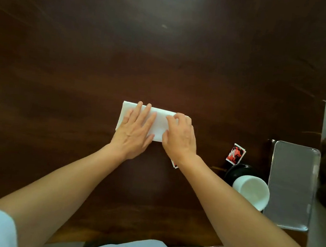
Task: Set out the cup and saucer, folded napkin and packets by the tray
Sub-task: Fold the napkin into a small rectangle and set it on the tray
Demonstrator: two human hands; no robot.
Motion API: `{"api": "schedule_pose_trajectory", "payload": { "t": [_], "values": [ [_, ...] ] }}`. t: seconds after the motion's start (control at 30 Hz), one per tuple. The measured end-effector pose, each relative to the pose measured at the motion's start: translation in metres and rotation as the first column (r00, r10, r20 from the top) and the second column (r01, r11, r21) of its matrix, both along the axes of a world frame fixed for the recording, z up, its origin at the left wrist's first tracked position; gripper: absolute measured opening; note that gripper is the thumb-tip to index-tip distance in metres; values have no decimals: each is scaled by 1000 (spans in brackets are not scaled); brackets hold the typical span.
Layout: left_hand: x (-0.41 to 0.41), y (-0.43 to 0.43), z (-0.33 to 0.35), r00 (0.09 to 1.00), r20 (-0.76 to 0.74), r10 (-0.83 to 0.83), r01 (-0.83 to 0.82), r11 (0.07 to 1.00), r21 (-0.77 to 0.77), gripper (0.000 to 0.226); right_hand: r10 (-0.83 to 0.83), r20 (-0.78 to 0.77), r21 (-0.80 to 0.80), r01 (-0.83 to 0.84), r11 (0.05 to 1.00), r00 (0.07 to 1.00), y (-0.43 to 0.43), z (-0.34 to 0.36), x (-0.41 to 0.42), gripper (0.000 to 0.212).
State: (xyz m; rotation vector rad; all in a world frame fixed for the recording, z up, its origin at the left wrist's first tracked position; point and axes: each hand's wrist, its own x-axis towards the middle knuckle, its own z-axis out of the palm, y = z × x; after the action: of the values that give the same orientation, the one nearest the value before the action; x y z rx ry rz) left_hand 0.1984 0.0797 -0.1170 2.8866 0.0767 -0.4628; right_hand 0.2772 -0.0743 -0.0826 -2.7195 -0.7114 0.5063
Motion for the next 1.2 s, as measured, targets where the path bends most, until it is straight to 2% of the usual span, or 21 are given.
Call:
{"api": "schedule_pose_trajectory", "payload": {
  "t": [0.1,0.17,0.2,0.27,0.4,0.5,0.7,0.87,0.97,1.03,1.13,1.2],
  "values": [
    [3,4,-10,999,-24,42,-41,999,34,70,-183,-48,6,184,983,982,16,-7,0,63],
    [3,11,-16,999,-18,51,-51,998,44,70,-297,-89,-21,297,955,951,16,-14,4,68],
    [3,15,-19,999,-13,42,-41,998,48,70,-305,-106,-39,303,952,946,15,-17,6,69],
    [3,24,-23,1000,-3,16,-16,999,46,69,-219,-75,-74,214,974,973,14,-22,6,69],
    [5,33,-29,1000,16,9,-9,1000,22,68,75,8,-134,-73,988,997,13,-33,-5,68],
    [9,34,-32,1000,31,-1,0,1000,23,67,159,-15,-143,-160,977,987,15,-44,-14,66],
    [12,53,-41,995,76,-63,59,997,51,66,169,-59,-174,-177,969,984,28,-66,-26,72],
    [9,65,-54,989,109,-99,90,993,80,69,40,-32,-222,-46,974,999,19,-74,-25,86],
    [11,63,-59,990,110,-90,80,992,93,70,-17,2,-216,17,976,1000,10,-76,-19,86],
    [14,61,-57,994,73,-82,74,992,107,69,1,-30,-220,-7,976,1000,4,-76,-13,83],
    [18,59,-49,996,-20,-83,85,991,100,69,106,-147,-248,-140,958,983,-7,-67,-1,75],
    [24,61,-40,994,-54,-90,91,995,25,68,191,-199,-217,-233,948,961,-18,-57,15,68]
  ]
}}
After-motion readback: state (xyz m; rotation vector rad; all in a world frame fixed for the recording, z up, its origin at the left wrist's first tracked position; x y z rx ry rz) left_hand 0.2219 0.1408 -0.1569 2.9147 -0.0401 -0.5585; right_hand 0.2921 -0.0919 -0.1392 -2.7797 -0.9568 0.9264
